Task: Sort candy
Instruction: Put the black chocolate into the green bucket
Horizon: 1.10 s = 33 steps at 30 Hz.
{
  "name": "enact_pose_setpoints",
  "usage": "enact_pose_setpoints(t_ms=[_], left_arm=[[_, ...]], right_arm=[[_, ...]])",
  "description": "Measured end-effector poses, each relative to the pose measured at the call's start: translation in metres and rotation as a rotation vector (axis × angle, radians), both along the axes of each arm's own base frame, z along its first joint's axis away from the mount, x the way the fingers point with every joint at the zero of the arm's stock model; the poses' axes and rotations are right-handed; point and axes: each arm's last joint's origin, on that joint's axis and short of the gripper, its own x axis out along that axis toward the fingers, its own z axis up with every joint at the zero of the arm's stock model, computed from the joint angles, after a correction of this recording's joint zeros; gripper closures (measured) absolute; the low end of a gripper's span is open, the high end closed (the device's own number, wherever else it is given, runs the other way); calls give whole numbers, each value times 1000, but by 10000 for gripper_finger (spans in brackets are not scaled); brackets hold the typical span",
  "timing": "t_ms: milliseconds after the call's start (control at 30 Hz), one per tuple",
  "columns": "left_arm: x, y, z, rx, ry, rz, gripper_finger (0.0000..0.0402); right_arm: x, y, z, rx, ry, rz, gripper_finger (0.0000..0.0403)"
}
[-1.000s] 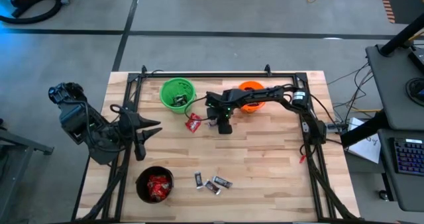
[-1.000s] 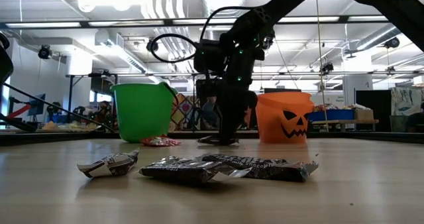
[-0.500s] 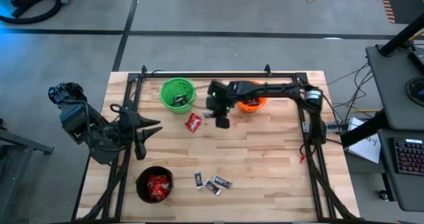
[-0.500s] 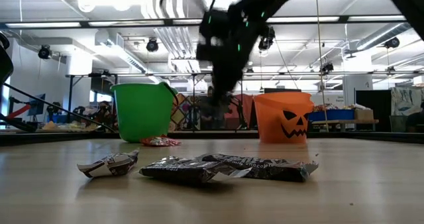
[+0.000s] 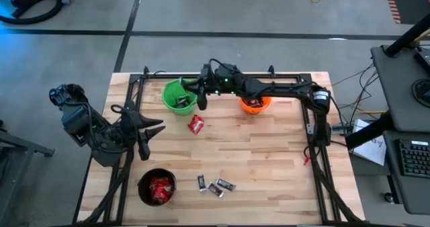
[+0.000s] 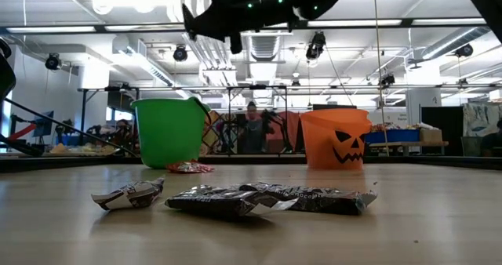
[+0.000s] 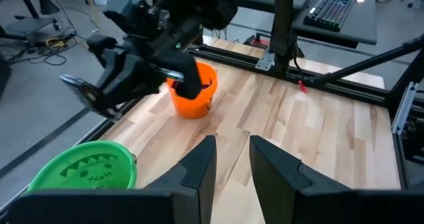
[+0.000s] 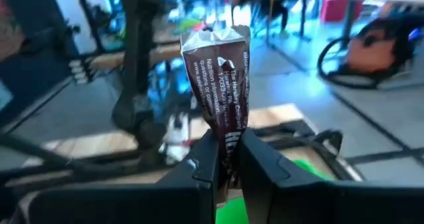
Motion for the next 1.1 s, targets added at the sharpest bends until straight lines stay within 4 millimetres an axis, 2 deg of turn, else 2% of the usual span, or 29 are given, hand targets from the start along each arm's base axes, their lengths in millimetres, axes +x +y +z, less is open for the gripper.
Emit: enact_pose_setpoints(t_ms=[100,467,667,833,1100], left_arm=[[2,-2,-1,4,3,1,326],[6,-5,-3,2,7,8,326],[6,-5,-3,-7,2,12,326],[6,-5,-3,-7,2,13,326],[6,-5,-3,13,-9,27,326]], right_arm=[[6,-6,-7,-16,-48,-60,369],[26,-26,-67,95,32,-152,369],[27,-27,-74,127,47,-167,364],[25,-29,-82,110,134,-238,332],[21,-28,-92,142,248,-252,252]])
